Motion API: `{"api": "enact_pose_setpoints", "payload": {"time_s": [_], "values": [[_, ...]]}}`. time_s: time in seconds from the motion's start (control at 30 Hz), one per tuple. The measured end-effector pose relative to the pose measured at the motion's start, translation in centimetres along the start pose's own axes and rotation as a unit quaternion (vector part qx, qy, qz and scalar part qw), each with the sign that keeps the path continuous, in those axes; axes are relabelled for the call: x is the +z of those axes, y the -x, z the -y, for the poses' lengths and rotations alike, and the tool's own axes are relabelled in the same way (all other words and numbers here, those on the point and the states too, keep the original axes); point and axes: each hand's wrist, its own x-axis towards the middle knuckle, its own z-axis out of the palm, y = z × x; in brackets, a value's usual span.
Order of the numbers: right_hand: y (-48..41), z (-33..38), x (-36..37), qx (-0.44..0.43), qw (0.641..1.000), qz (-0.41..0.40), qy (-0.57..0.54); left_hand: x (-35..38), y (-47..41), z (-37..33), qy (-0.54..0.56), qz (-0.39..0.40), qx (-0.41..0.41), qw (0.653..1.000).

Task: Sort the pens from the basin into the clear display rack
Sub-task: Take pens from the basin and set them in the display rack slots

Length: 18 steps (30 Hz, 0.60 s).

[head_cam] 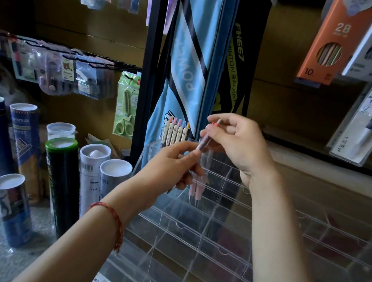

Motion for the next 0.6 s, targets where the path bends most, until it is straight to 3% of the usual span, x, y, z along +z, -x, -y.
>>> {"api": "enact_pose_setpoints", "payload": {"time_s": [0.1,0.2,0.27,0.33,0.4,0.5,0.6], "values": [[-0.2,-0.2,-0.9,-0.029,0.983,-0.153,-0.102,-0.1,0.1,0.1,-0.013,0.007,-0.012,1.0],[-0.5,0.0,-1.9,-0.124,0.891,-0.354,-0.255,-0.7,0.1,0.4,-0.041,0.005,-0.038,0.998],[-0.7,-0.6,-2.1,-0.197,0.869,-0.43,-0.144,-1.3,0.2,0.7,-0.054,-0.003,-0.055,0.997],[-1.1,-1.7,-1.7,-0.213,0.893,-0.396,0.031,-1.7,0.3,0.8,-0.049,-0.006,-0.071,0.996],[-1.3,-2.9,-1.4,-0.166,0.926,-0.308,0.143,-1.9,0.4,0.9,-0.044,-0.002,-0.08,0.996],[-1.6,-3.3,-1.3,-0.083,0.95,-0.188,0.237,-2.4,0.6,1.0,-0.046,0.002,-0.088,0.995],[-1.5,-3.3,-1.5,-0.03,0.944,-0.123,0.304,-3.0,0.7,1.4,-0.056,0.008,-0.107,0.993]]}}
